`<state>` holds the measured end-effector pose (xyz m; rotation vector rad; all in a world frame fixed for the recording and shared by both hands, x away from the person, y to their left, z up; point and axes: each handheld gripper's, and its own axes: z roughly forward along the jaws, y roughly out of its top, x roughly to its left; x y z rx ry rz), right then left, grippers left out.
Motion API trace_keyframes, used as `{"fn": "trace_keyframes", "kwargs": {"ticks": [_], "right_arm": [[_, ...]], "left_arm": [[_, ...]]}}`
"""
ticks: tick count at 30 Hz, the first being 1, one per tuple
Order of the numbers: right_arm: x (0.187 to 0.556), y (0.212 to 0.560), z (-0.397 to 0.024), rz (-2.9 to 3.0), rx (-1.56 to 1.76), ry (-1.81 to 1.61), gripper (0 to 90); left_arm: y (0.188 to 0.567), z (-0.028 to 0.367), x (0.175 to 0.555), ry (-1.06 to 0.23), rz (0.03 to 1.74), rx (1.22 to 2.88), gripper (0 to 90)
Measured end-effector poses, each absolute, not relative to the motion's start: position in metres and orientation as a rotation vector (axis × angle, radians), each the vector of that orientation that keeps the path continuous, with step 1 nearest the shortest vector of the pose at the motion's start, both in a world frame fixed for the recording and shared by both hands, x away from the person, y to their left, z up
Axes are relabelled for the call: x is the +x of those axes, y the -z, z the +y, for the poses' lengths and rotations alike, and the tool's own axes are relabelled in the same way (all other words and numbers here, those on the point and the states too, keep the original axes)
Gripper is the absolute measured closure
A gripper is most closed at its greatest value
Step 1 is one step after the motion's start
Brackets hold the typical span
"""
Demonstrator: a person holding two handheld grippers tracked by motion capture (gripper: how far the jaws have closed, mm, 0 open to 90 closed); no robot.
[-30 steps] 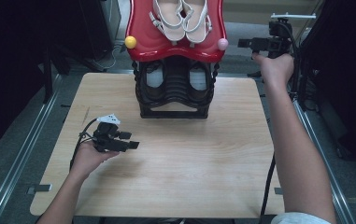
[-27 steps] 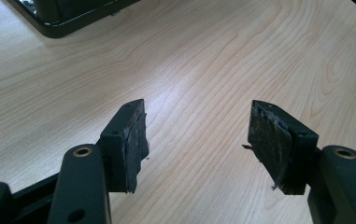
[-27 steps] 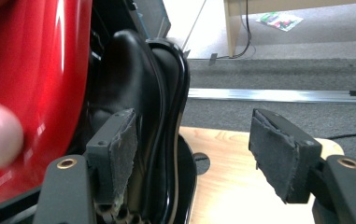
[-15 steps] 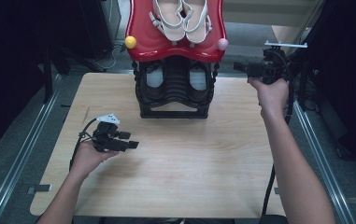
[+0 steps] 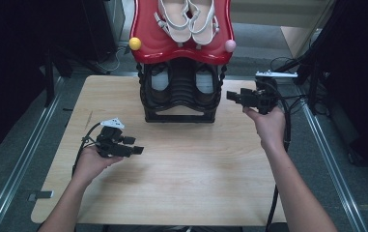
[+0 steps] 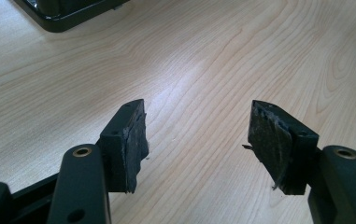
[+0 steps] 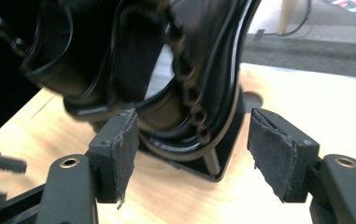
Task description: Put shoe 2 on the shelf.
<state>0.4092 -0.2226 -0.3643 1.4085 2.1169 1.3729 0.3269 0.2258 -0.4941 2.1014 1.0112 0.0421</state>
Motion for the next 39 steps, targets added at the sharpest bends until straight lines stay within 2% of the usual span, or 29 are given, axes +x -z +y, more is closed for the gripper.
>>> {"fn": "trace_keyframes", "kwargs": {"ticks": [25, 39], "right_arm": [[0.356, 0.470, -0.196, 2.401, 1.255, -1.367, 35.0], [0.332, 0.492, -0.177, 2.430, 1.174, -1.401, 35.3]], "left_arm": [[0.496, 0.220, 0.325, -0.049, 0.995, 2.120, 37.1], [0.495, 0.212, 0.325, -0.035, 0.969, 2.133, 35.9]]}}
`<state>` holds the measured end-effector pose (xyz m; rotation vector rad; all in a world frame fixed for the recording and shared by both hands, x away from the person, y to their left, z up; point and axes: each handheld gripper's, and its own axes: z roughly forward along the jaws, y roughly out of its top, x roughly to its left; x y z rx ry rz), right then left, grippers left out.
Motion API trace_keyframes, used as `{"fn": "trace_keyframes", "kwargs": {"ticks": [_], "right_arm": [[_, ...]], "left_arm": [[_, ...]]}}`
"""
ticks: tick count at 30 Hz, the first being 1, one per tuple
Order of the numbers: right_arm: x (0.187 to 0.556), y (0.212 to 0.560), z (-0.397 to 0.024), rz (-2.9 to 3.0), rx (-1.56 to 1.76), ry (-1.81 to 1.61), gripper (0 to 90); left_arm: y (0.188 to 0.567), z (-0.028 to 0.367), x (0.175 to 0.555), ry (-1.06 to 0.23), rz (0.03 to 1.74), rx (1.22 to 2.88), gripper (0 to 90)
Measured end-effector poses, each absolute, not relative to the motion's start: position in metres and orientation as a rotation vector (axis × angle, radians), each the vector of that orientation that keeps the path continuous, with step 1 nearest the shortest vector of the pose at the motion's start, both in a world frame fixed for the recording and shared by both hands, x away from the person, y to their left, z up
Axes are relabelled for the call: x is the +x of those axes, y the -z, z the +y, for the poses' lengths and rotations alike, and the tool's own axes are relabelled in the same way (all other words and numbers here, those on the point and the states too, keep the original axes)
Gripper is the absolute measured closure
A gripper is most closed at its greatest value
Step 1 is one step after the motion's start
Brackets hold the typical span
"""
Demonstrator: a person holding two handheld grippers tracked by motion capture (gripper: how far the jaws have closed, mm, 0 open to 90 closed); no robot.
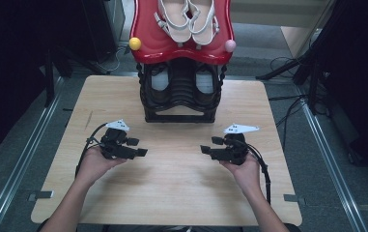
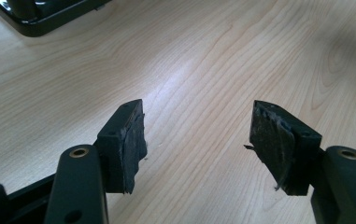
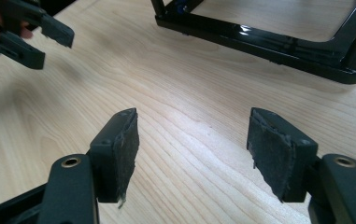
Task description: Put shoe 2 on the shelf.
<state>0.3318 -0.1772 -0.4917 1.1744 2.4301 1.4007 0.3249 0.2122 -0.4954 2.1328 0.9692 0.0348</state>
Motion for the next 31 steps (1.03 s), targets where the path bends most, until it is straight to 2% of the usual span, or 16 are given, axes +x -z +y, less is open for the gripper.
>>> {"fn": "trace_keyframes", "kwargs": {"ticks": [26, 31], "right_arm": [[0.330, 0.505, -0.177, 2.500, 1.149, -1.282, 33.7], [0.333, 0.521, -0.168, 2.635, 1.157, -1.107, 30.3]], "left_arm": [[0.504, 0.183, 0.321, -0.019, 0.900, 2.218, 35.0], [0.510, 0.177, 0.319, -0.056, 0.916, 2.247, 34.8]]}}
